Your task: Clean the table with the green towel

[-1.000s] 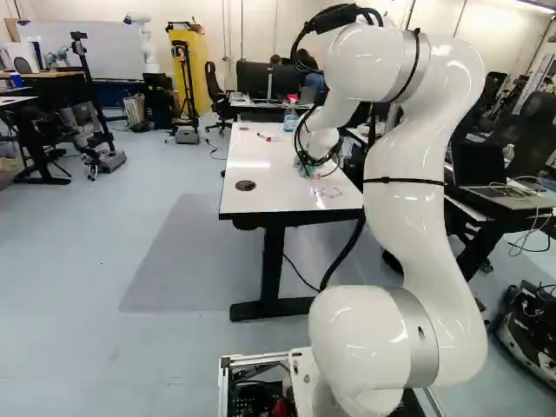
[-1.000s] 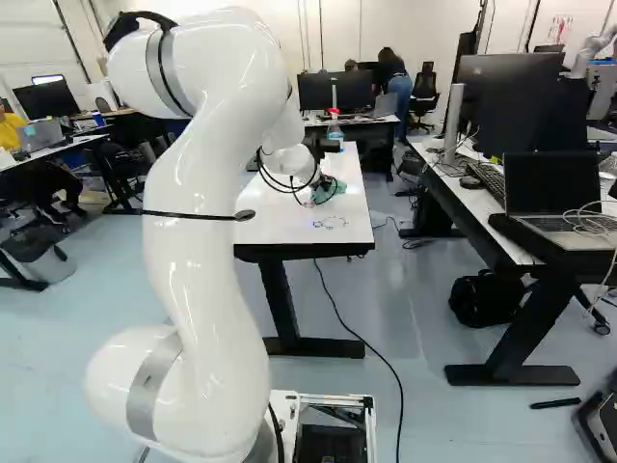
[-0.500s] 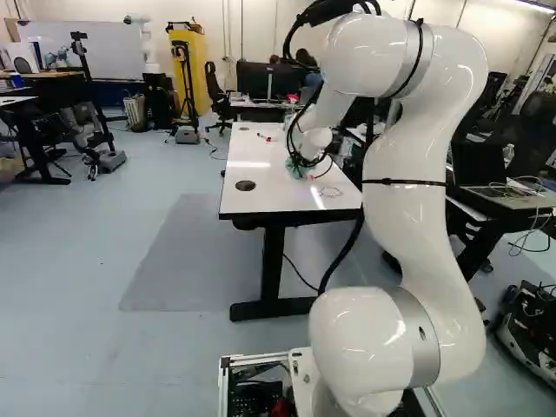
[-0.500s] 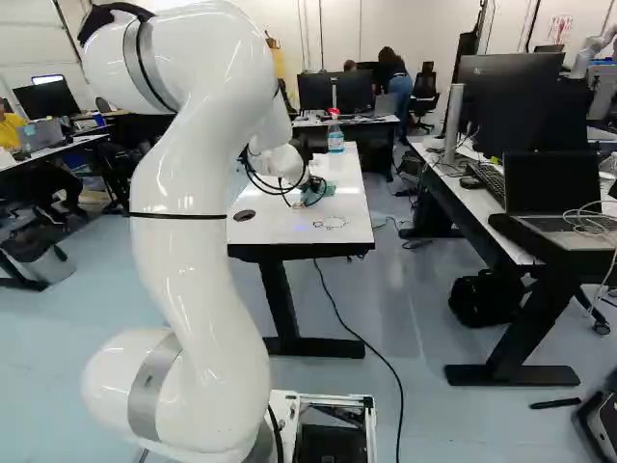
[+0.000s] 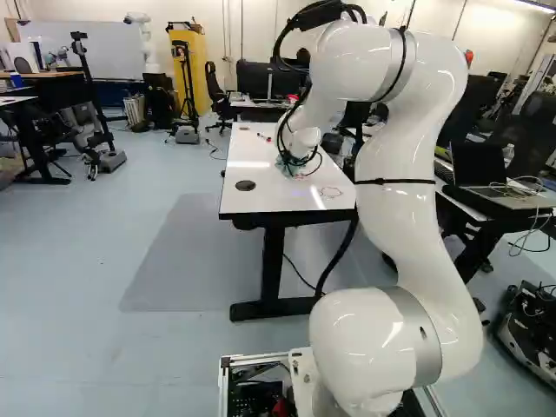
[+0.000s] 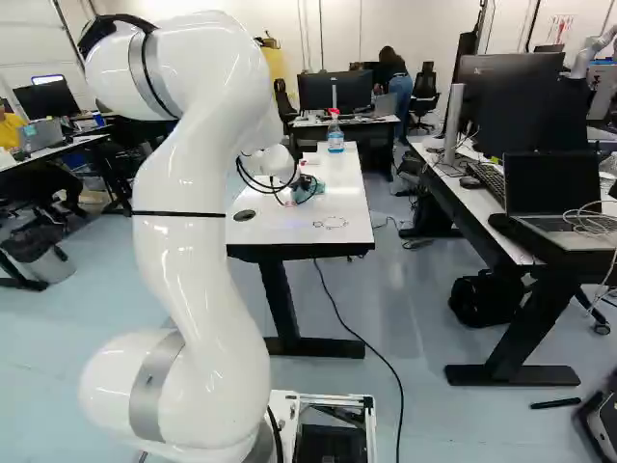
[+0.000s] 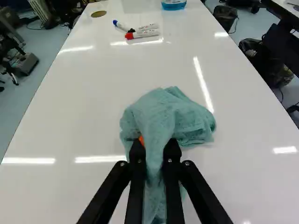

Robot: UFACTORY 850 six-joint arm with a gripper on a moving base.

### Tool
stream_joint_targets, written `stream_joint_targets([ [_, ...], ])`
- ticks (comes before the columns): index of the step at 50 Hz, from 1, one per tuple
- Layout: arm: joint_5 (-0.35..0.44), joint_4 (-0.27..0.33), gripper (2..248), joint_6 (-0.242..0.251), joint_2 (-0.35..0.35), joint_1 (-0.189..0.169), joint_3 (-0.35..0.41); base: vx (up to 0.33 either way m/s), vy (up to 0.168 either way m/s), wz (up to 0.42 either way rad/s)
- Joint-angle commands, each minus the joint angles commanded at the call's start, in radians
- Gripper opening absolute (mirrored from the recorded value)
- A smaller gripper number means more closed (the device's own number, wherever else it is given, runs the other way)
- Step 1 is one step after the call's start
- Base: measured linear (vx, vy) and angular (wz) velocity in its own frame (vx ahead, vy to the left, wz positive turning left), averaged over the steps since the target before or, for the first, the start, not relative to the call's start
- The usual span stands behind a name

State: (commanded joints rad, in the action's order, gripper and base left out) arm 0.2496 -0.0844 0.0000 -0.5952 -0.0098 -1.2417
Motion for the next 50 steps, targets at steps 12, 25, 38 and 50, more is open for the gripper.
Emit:
stream_joint_targets([
  [12, 0.0, 0.0, 45, 0.0, -0.038, -0.014, -0.051, 0.0, 0.0, 0.0],
  [25, 0.0, 0.0, 45, 0.0, -0.049, -0.045, -0.066, 0.0, 0.0, 0.0],
  [38, 0.0, 0.0, 45, 0.0, -0.053, -0.077, -0.072, 0.0, 0.0, 0.0],
  [50, 0.0, 0.0, 45, 0.0, -0.053, -0.107, -0.072, 0.0, 0.0, 0.0],
])
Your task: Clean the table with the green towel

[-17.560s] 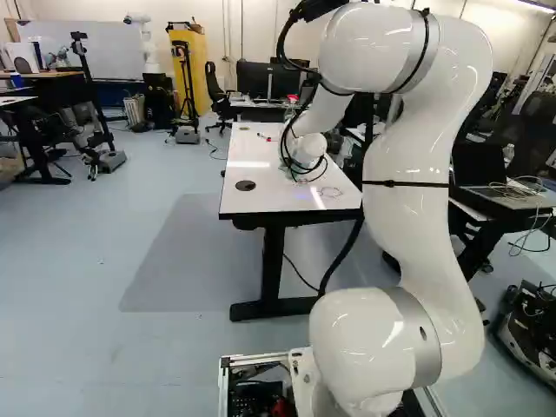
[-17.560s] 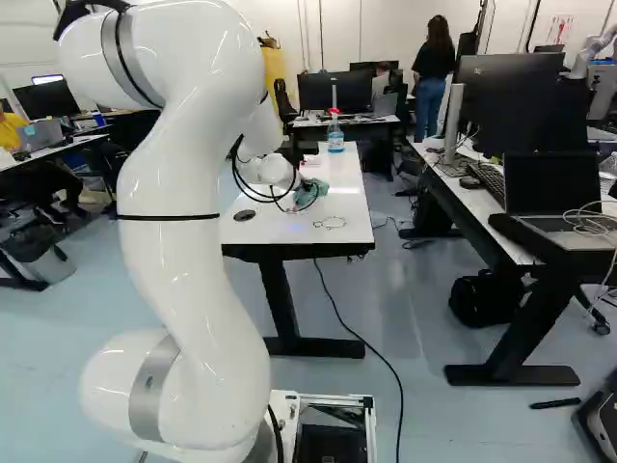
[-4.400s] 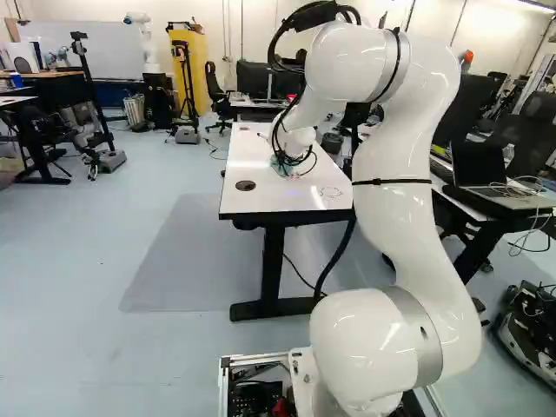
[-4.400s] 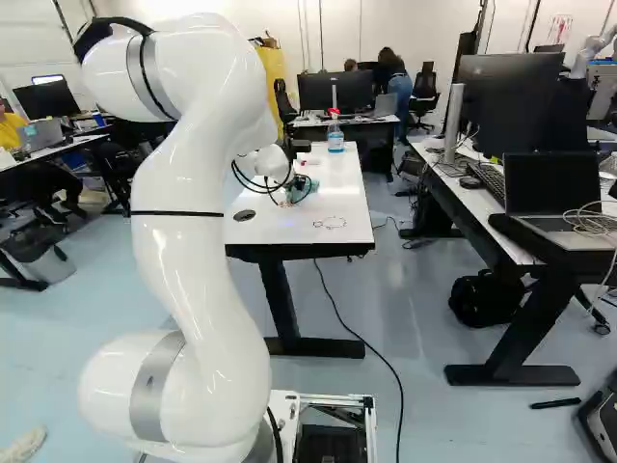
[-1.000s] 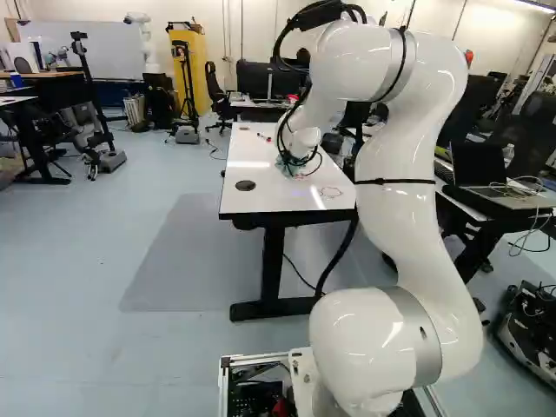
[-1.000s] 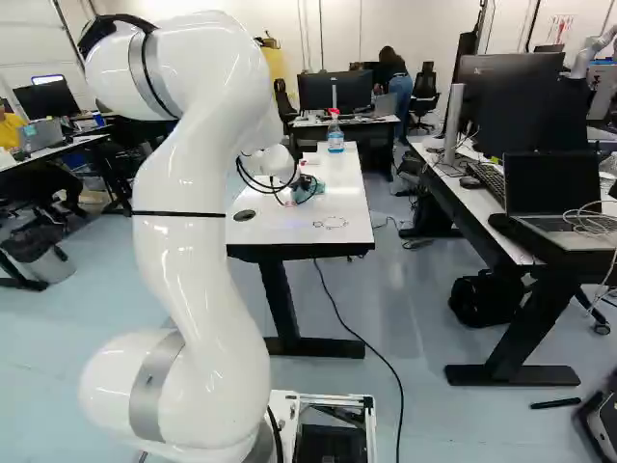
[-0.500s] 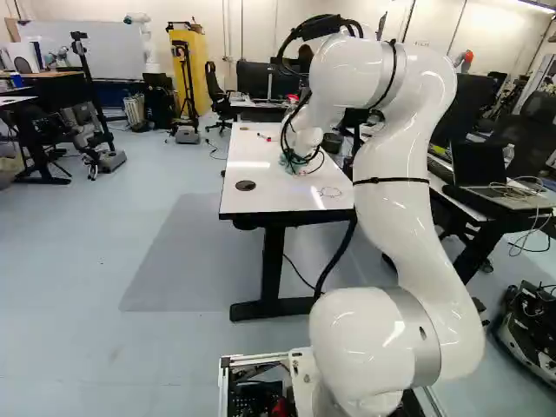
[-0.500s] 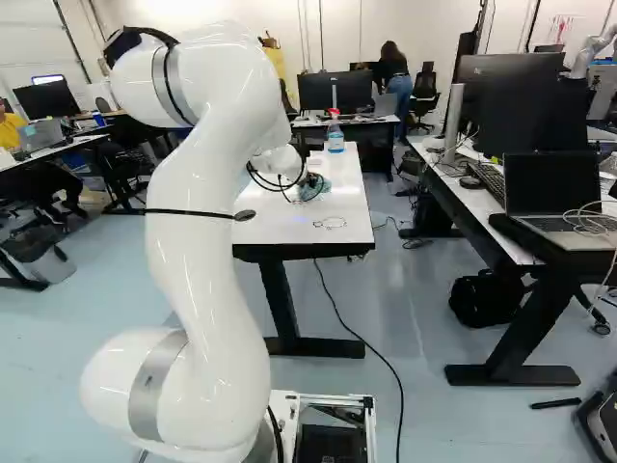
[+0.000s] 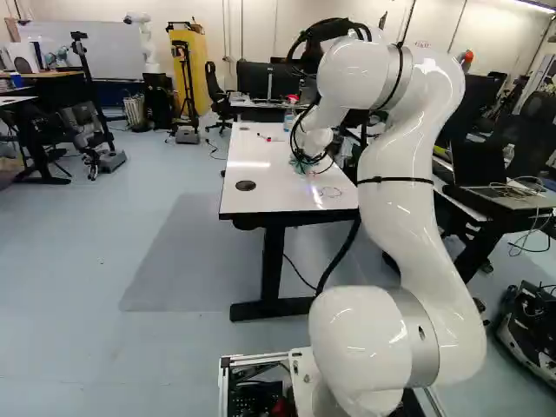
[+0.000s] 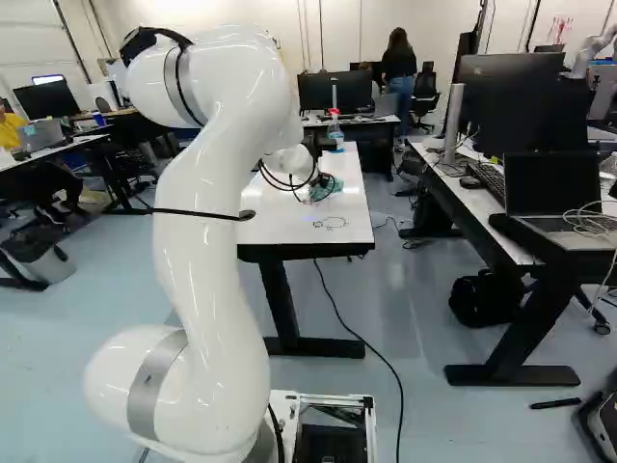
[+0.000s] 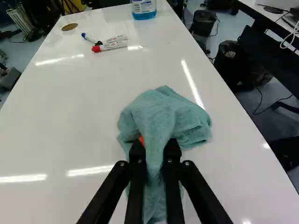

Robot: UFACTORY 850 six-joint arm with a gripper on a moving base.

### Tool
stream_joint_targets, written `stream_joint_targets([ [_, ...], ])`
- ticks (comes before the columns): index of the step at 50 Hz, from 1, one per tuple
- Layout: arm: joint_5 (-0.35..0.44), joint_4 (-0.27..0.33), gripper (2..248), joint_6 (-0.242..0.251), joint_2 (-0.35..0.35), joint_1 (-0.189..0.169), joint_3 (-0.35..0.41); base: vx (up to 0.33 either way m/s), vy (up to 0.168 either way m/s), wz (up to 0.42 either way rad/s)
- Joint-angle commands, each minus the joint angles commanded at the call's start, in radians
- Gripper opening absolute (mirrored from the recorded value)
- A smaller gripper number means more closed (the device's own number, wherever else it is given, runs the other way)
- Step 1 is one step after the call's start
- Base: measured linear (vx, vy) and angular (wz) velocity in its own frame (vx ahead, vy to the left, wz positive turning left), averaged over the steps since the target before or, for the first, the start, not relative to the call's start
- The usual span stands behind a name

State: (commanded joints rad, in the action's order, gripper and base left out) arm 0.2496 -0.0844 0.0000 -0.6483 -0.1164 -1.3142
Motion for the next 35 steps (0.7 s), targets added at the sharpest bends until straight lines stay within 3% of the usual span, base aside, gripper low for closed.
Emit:
stream_joint_targets([
  [18, 0.0, 0.0, 45, 0.0, 0.064, -0.01, 0.087, 0.0, 0.0, 0.0],
  [35, 0.0, 0.0, 45, 0.0, 0.105, 0.021, 0.142, 0.0, 0.0, 0.0],
])
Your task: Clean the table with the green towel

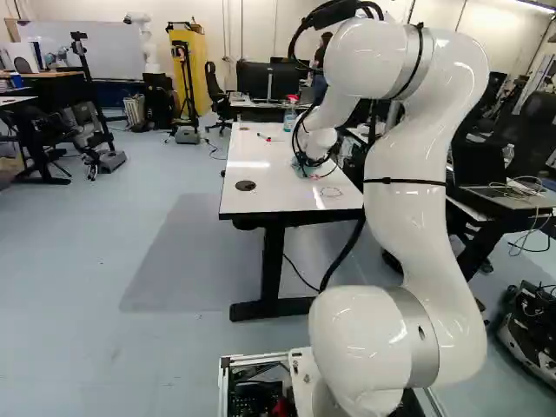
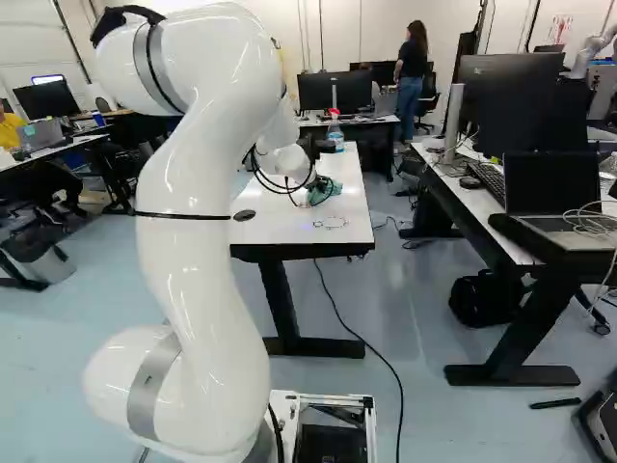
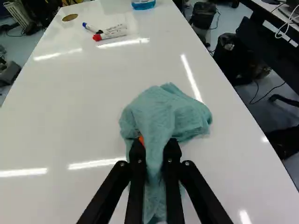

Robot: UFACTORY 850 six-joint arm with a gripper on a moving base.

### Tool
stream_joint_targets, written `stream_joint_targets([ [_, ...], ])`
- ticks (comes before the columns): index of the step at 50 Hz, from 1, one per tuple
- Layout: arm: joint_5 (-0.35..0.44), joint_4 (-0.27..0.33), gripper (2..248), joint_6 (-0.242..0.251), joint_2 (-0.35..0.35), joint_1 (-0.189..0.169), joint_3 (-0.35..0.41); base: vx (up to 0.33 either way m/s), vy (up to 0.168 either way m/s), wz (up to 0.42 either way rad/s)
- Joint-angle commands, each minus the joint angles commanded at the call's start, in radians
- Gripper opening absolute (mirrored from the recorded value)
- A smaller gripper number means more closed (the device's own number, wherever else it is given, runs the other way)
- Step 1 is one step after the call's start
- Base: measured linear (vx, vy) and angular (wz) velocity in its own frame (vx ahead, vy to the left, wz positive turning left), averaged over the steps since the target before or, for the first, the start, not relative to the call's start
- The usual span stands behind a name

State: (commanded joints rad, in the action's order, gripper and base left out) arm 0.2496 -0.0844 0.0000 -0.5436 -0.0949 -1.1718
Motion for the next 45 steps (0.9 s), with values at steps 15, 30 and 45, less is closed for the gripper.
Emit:
stream_joint_targets([
  [15, 0.0, 0.0, 45, 0.0, 0.008, 0.039, 0.011, 0.0, 0.0, 0.0],
  [30, 0.0, 0.0, 45, 0.0, 0.011, 0.079, 0.014, 0.0, 0.0, 0.0],
  [45, 0.0, 0.0, 45, 0.0, 0.015, 0.095, 0.016, 0.0, 0.0, 0.0],
])
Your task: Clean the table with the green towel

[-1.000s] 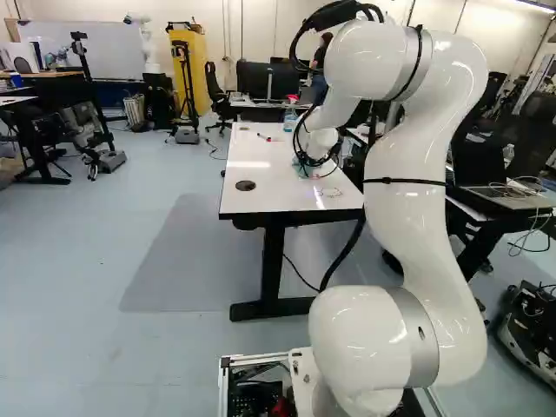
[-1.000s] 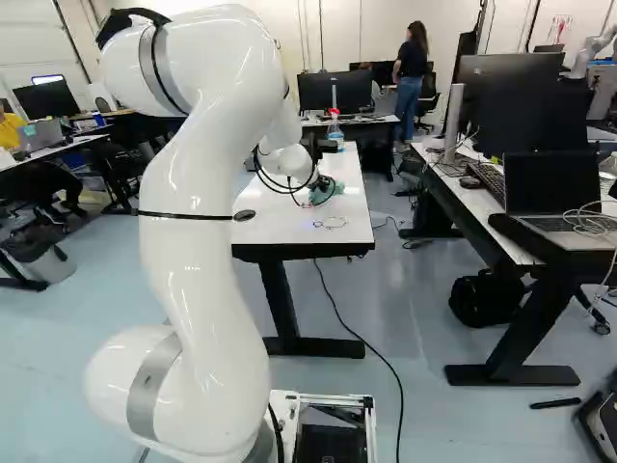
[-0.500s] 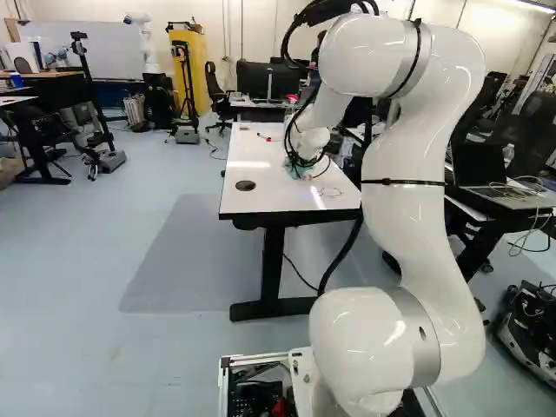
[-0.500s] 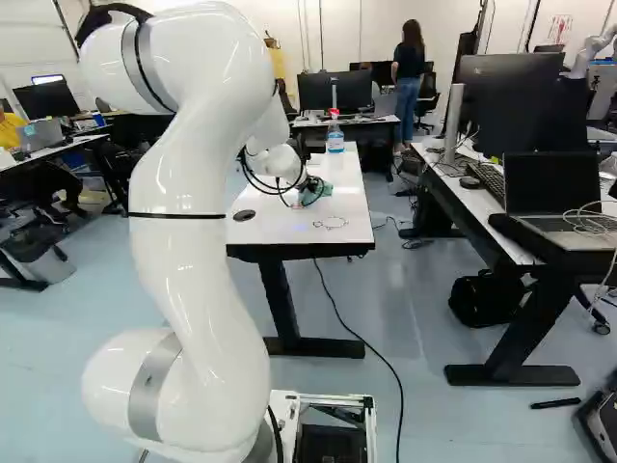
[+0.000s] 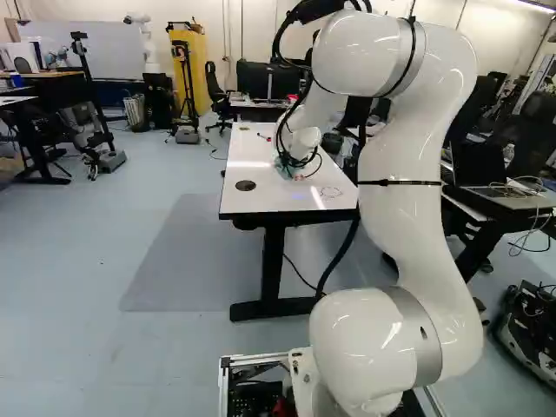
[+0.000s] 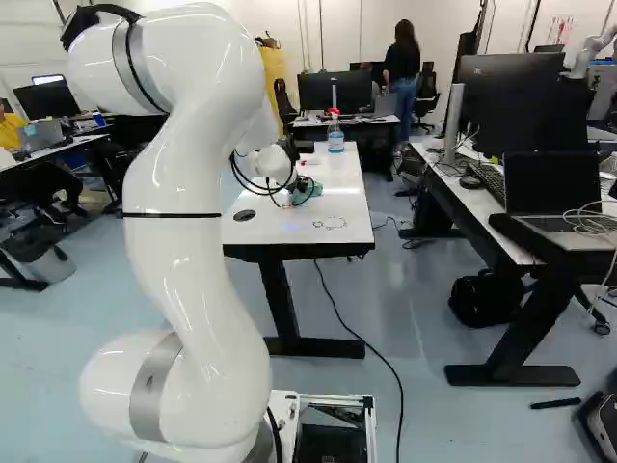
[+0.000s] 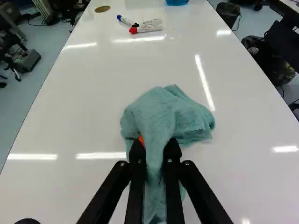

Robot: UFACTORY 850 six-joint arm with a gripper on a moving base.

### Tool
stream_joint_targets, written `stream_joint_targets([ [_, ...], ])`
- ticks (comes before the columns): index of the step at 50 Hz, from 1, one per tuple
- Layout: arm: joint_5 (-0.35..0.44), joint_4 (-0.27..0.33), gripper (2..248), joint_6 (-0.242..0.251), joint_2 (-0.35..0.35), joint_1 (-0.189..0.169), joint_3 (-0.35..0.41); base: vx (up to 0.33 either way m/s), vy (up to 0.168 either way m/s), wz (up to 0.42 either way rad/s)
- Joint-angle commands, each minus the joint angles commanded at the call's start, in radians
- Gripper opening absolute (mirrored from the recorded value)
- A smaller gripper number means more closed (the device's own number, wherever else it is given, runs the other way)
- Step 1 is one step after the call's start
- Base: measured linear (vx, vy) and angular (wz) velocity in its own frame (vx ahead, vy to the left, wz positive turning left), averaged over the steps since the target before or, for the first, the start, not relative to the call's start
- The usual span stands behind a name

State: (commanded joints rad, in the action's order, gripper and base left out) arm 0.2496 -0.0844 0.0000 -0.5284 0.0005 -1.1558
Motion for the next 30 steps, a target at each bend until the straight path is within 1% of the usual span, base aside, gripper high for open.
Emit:
stream_joint_targets([
  [6, -0.01, -0.001, 45, 0.0, 0.011, 0.0, 0.003, 0.0, 0.0, 0.0],
  [13, -0.046, -0.006, 45, 0.0, 0.033, -0.004, 0.015, 0.0, 0.0, 0.0],
  [20, -0.084, -0.006, 45, 0.0, 0.073, -0.007, 0.048, 0.0, 0.0, 0.0],
  [30, -0.142, -0.006, 45, 0.0, 0.141, -0.002, 0.108, 0.0, 0.0, 0.0],
])
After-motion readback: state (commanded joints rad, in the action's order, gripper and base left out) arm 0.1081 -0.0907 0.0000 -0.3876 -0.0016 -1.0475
